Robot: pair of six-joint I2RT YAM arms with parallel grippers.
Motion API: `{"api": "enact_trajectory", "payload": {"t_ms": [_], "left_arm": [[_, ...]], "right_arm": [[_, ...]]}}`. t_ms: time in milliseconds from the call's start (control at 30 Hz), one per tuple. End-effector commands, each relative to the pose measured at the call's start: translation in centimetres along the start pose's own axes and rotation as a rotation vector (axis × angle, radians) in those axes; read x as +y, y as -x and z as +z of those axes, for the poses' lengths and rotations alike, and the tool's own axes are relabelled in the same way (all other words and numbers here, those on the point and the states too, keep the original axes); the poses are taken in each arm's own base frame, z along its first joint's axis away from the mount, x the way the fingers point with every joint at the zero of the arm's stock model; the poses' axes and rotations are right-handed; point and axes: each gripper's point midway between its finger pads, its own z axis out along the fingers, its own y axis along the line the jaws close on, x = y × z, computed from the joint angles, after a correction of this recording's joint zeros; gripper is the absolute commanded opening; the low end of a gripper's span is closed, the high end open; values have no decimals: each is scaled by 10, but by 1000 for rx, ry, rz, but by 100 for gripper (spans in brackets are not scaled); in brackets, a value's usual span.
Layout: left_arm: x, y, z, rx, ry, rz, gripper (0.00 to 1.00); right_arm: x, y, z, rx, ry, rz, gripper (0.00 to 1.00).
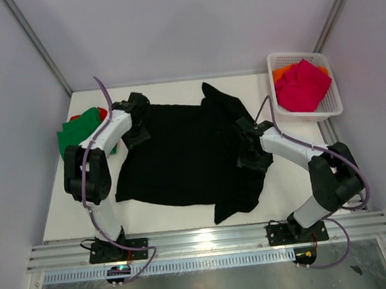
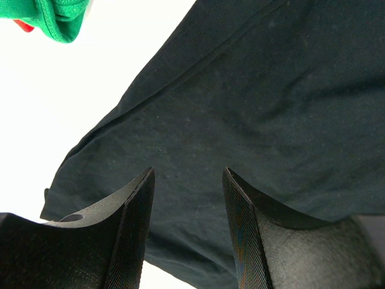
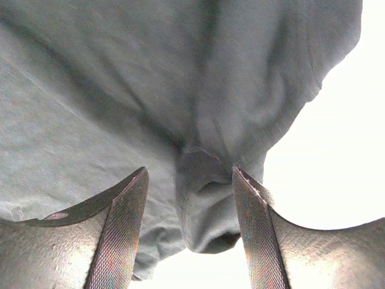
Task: Fold and stack the t-shirts
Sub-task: Flatten out the tshirt
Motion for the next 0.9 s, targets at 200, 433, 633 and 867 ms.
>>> {"api": "enact_trajectory", "payload": {"t_ms": [200, 433, 633, 867], "left_arm": [[-3, 10, -10, -37, -34, 2, 51], [-6, 8, -8, -27, -44, 7, 51], [-7, 10, -11, -34, -51, 17, 51], [-4, 10, -12, -38, -48, 16, 51]], "right_arm": [[-45, 0, -38, -114, -63, 185, 63], [-12, 13, -60, -203, 210, 218, 63], [40, 16, -62, -181, 423, 24, 63], [81, -12, -49, -80, 515, -89, 63]]}}
